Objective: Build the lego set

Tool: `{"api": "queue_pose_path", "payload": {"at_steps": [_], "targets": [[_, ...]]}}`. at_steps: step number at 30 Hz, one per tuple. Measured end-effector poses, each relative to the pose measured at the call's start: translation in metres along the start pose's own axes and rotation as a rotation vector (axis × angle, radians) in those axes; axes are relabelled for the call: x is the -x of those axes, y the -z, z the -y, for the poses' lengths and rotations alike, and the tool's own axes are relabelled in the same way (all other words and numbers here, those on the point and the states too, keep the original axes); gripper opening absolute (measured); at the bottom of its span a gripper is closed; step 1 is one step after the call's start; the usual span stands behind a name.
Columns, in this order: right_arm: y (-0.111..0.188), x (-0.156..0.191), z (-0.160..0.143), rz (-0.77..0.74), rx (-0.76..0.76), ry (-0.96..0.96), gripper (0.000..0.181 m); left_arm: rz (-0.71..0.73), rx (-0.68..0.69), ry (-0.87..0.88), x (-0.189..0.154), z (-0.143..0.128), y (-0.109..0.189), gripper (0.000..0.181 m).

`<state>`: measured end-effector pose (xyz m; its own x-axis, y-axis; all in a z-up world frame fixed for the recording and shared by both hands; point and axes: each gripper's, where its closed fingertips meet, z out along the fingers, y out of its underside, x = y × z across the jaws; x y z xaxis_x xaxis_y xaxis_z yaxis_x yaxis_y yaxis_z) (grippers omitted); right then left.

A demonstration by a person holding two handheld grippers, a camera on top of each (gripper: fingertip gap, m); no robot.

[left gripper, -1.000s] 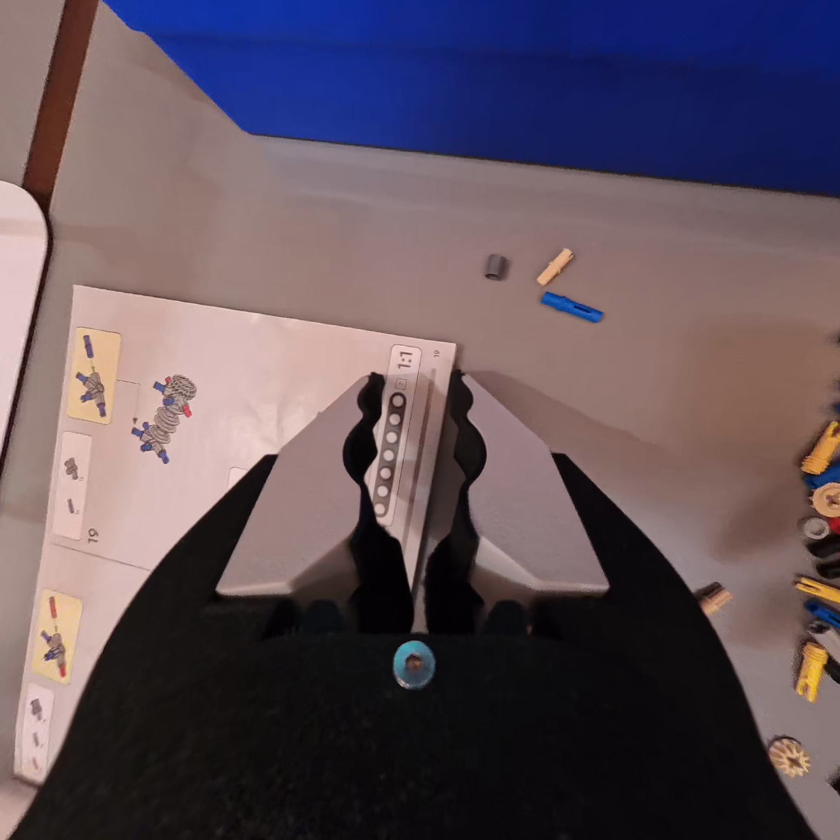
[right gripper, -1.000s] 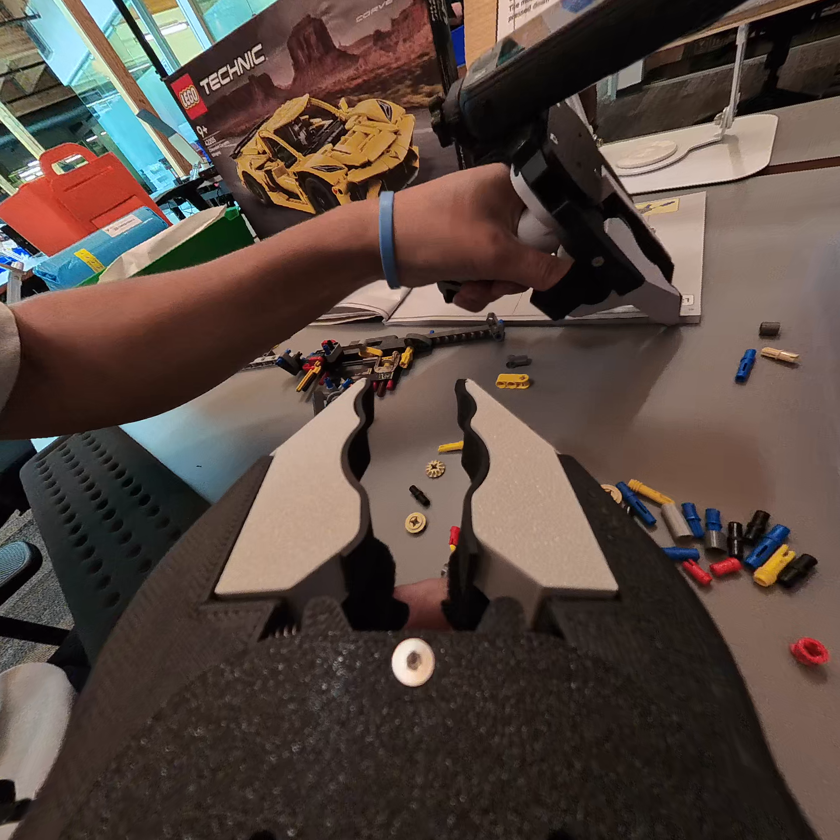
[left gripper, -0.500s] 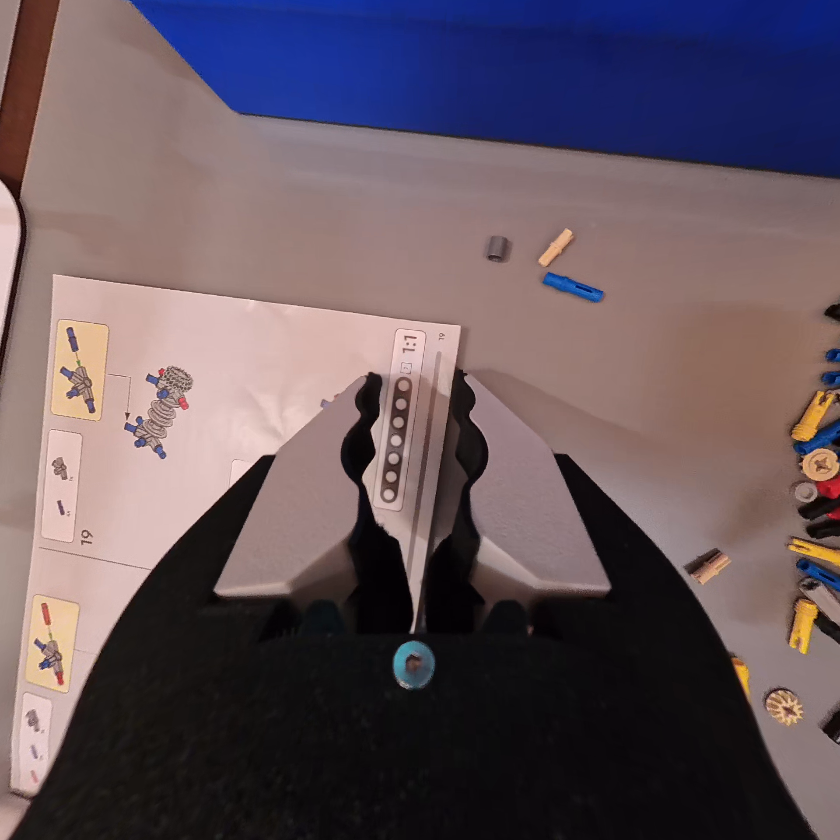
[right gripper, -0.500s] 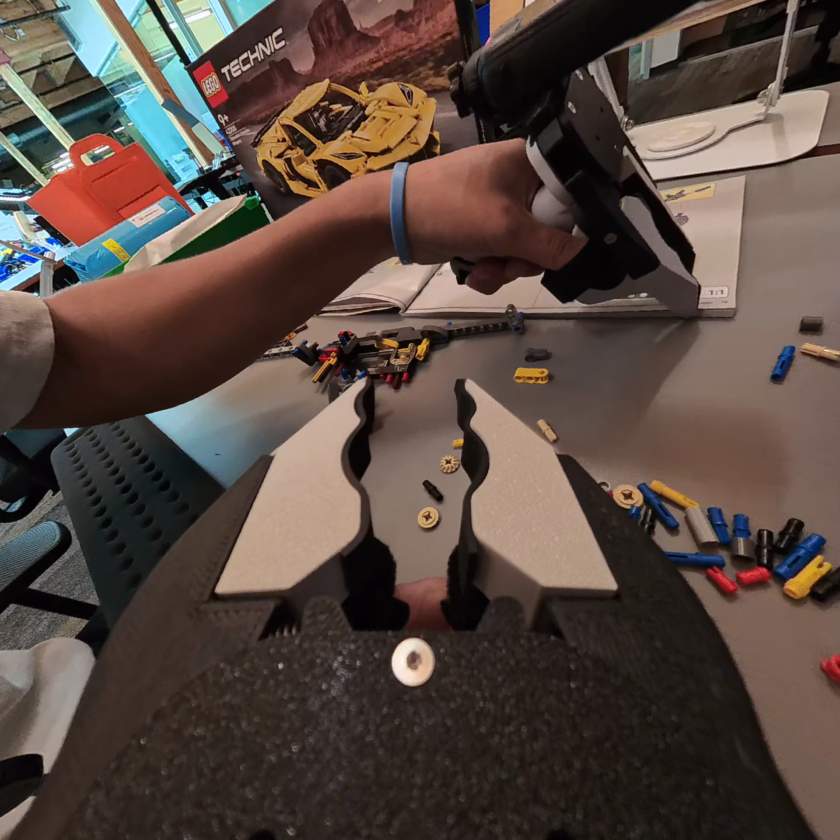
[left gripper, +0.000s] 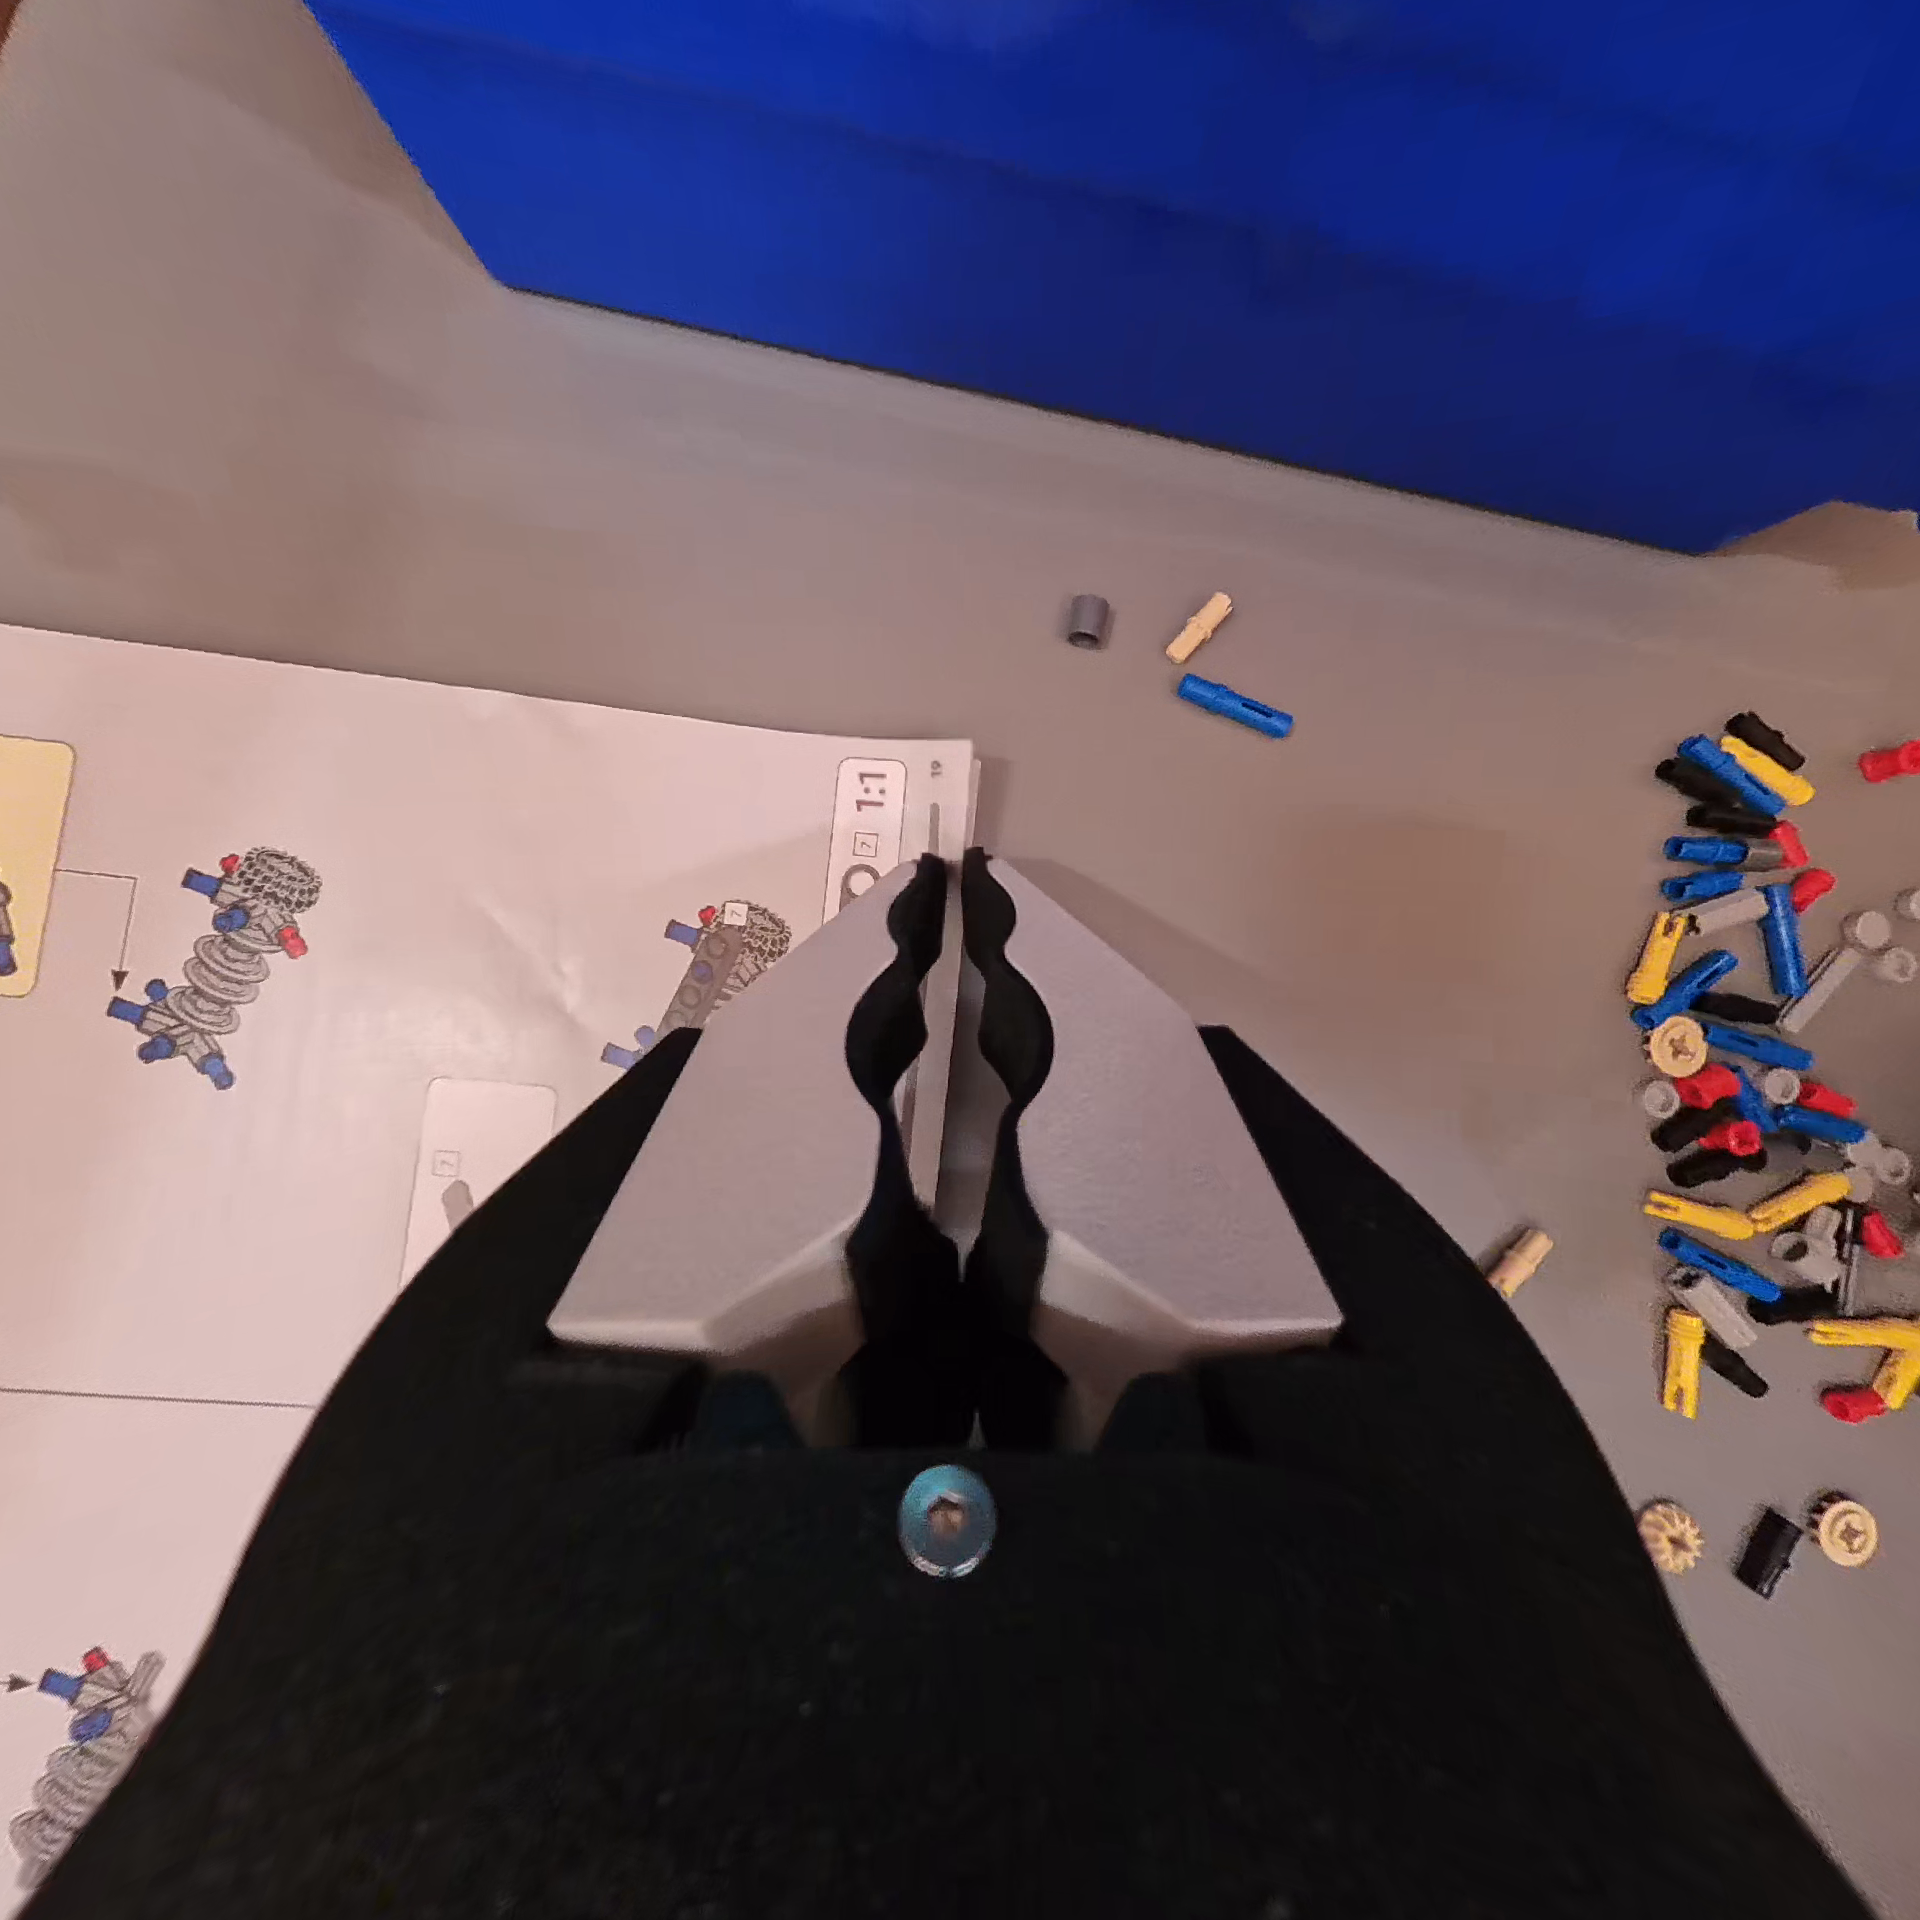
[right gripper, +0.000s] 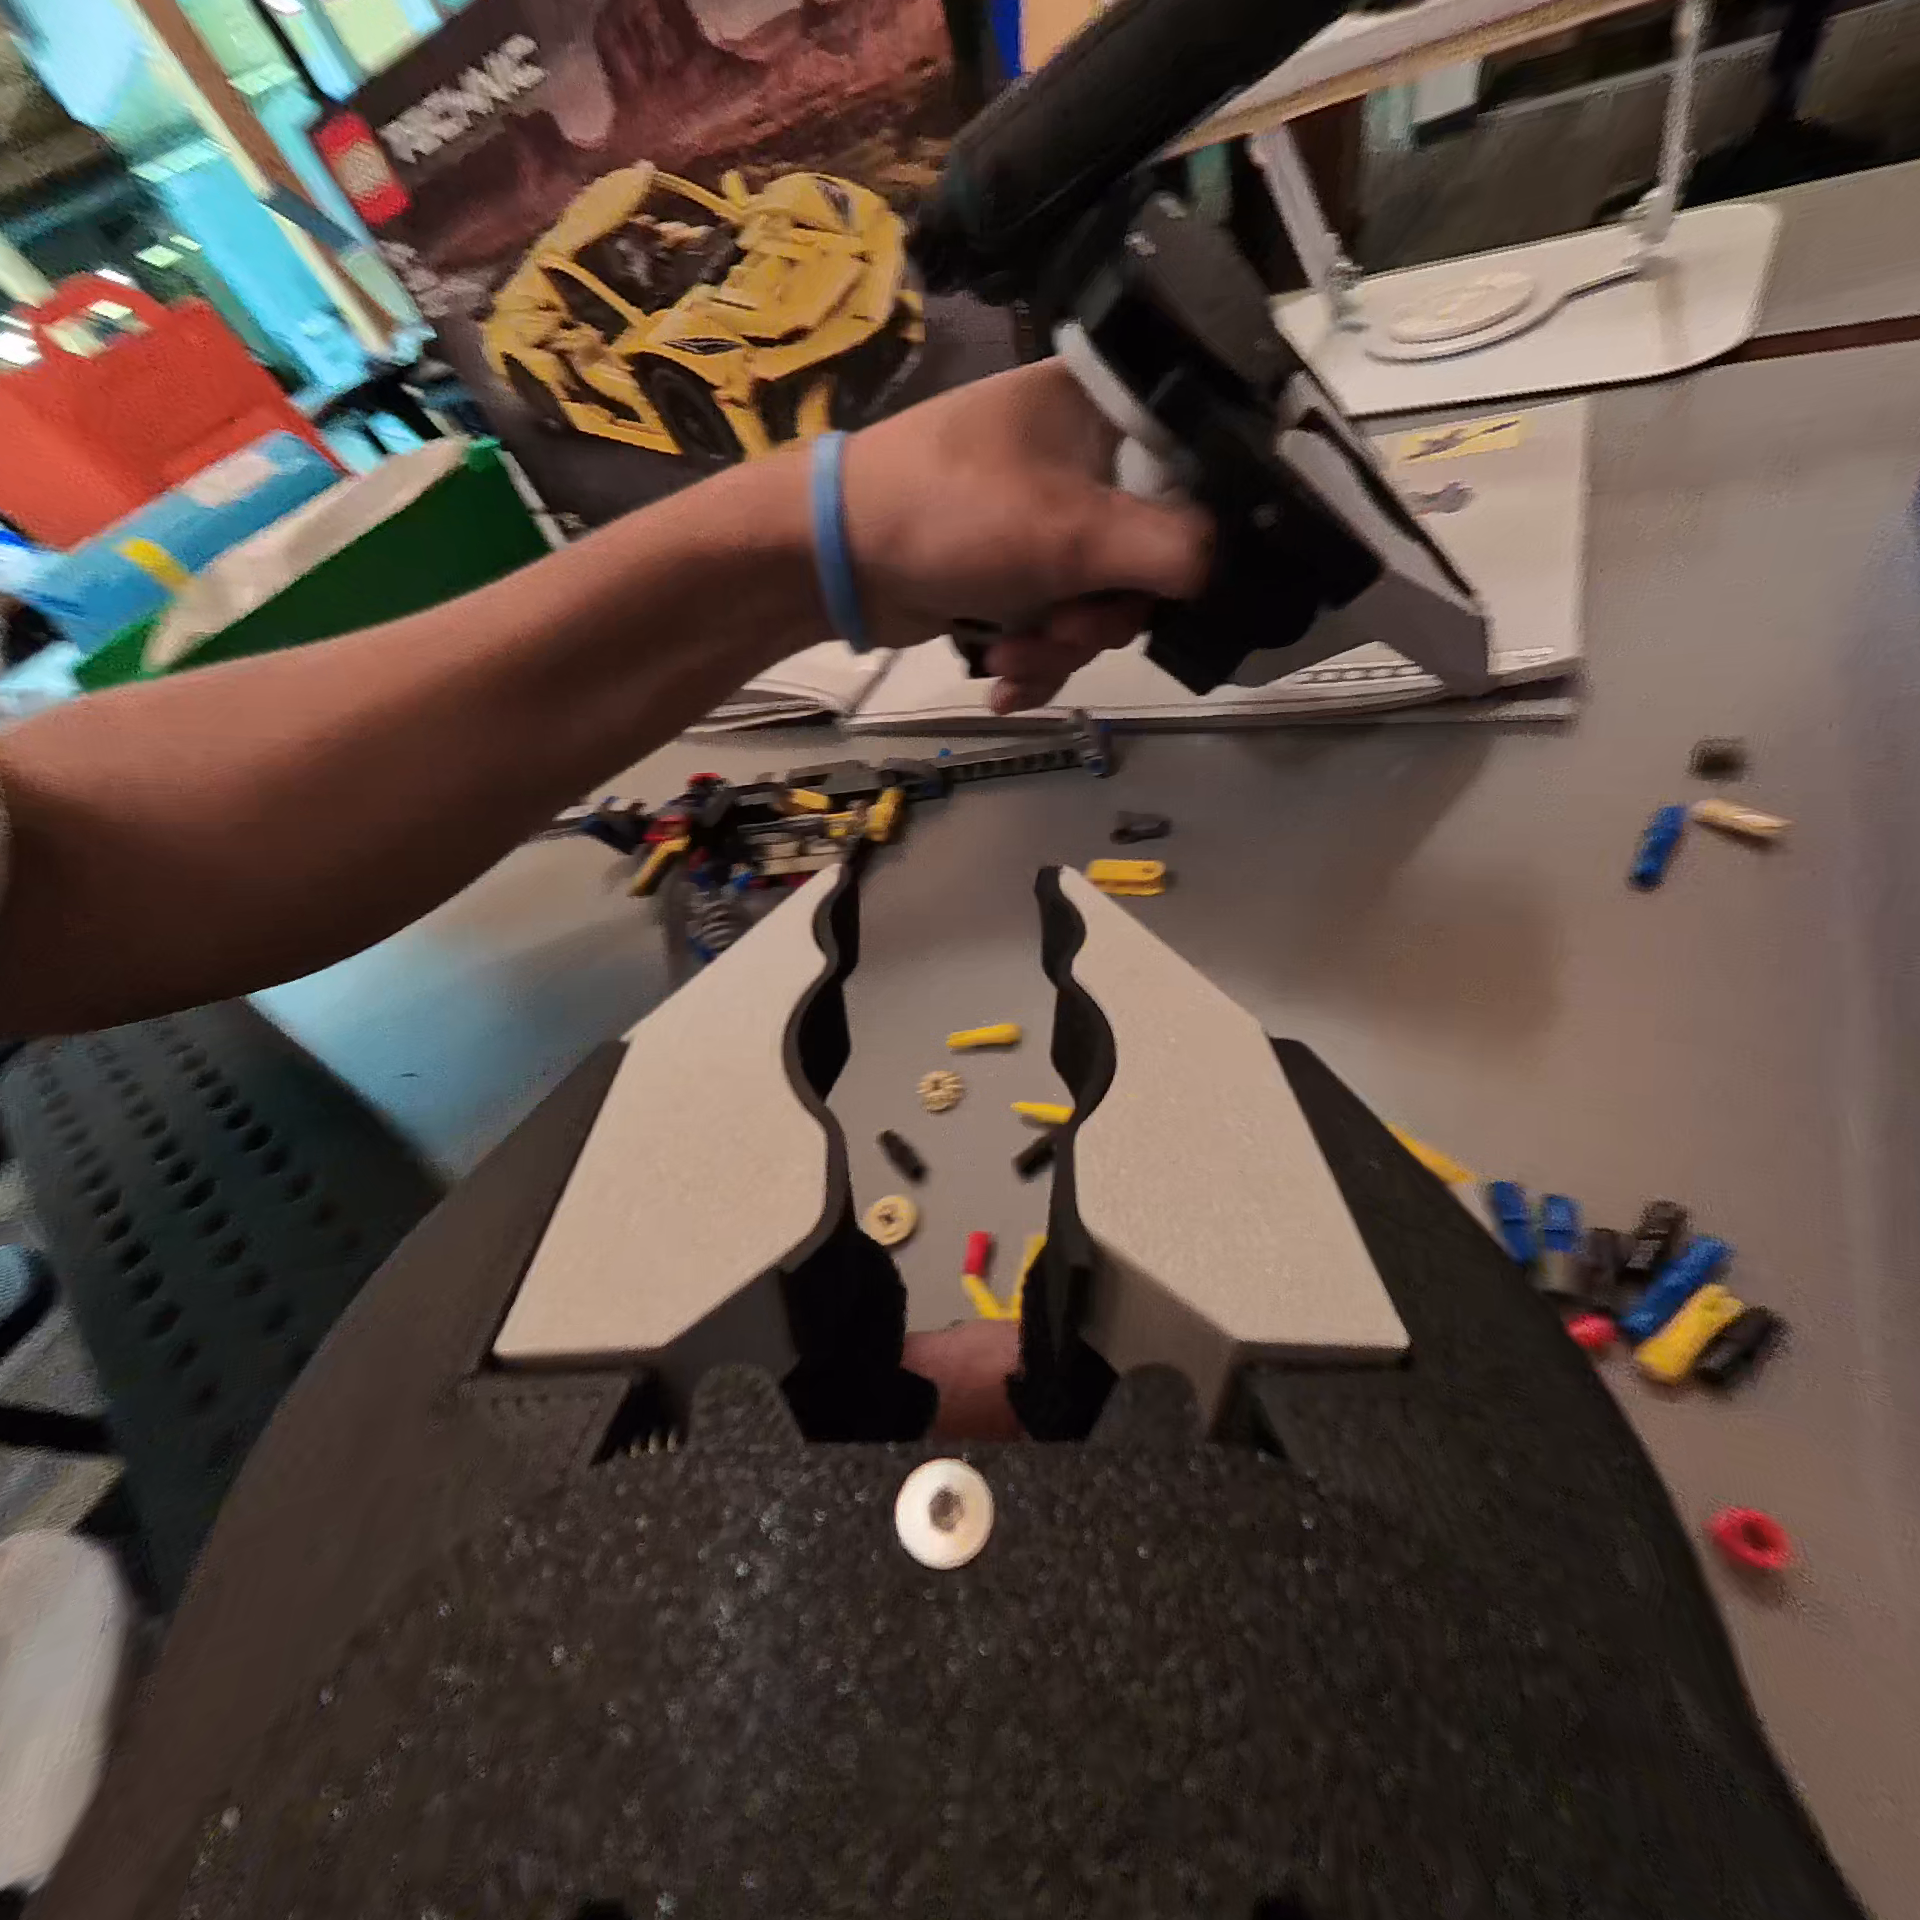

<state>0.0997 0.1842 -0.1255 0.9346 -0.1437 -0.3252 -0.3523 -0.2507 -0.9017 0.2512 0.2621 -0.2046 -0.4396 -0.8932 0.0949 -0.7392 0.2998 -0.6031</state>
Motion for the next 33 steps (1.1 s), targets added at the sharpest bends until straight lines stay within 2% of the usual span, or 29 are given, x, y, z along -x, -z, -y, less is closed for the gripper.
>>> {"api": "queue_pose_path", "payload": {"at_steps": [6, 11, 14, 16, 18, 19, 20, 22, 23, 24, 26, 29, 32, 33], "targets": [[-0.032, -0.075, 0.018, -0.297, 0.105, 0.071, 0.045, -0.002, -0.130, 0.067, 0.010, 0.012, 0.014, 0.000], [-0.082, -0.116, 0.028, -0.335, 0.198, 0.031, 0.057, -0.046, -0.255, 0.178, 0.019, 0.022, 0.039, 0.000], [-0.117, -0.126, 0.033, -0.298, 0.229, -0.012, 0.057, -0.100, -0.329, 0.257, 0.024, 0.026, 0.055, 0.000], [-0.140, -0.130, 0.035, -0.295, 0.266, -0.004, 0.067, -0.133, -0.372, 0.302, 0.026, 0.029, 0.064, 0.000], [-0.158, -0.130, 0.040, -0.289, 0.277, 0.017, 0.063, -0.157, -0.405, 0.340, 0.028, 0.029, 0.072, 0.000], [-0.166, -0.130, 0.042, -0.293, 0.278, 0.025, 0.056, -0.161, -0.422, 0.363, 0.030, 0.028, 0.076, 0.000], [-0.171, -0.131, 0.046, -0.305, 0.270, 0.034, 0.041, -0.154, -0.442, 0.395, 0.035, 0.027, 0.081, 0.000], [-0.177, -0.125, 0.052, -0.303, 0.237, 0.061, 0.033, -0.167, -0.481, 0.466, 0.040, 0.022, 0.095, 0.000], [-0.177, -0.124, 0.056, -0.331, 0.224, 0.099, 0.021, -0.219, -0.508, 0.499, 0.037, 0.021, 0.107, 0.000], [-0.177, -0.118, 0.061, -0.326, 0.200, 0.153, 0.017, -0.273, -0.541, 0.541, 0.034, 0.018, 0.121, 0.007], [-0.177, -0.100, 0.068, -0.295, 0.160, 0.275, 0.012, -0.305, -0.595, 0.637, 0.044, 0.005, 0.148, 0.040], [-0.177, -0.075, 0.074, -0.328, 0.147, 0.602, 0.011, -0.299, -0.658, 0.757, 0.072, -0.019, 0.178, 0.065], [-0.179, -0.046, 0.074, -0.387, 0.167, 0.952, 0.009, -0.428, -0.690, 0.857, 0.075, -0.029, 0.197, 0.081], [-0.180, -0.037, 0.075, -0.422, 0.170, 1.061, 0.008, -0.436, -0.676, 0.867, 0.074, -0.033, 0.198, 0.080]]}}
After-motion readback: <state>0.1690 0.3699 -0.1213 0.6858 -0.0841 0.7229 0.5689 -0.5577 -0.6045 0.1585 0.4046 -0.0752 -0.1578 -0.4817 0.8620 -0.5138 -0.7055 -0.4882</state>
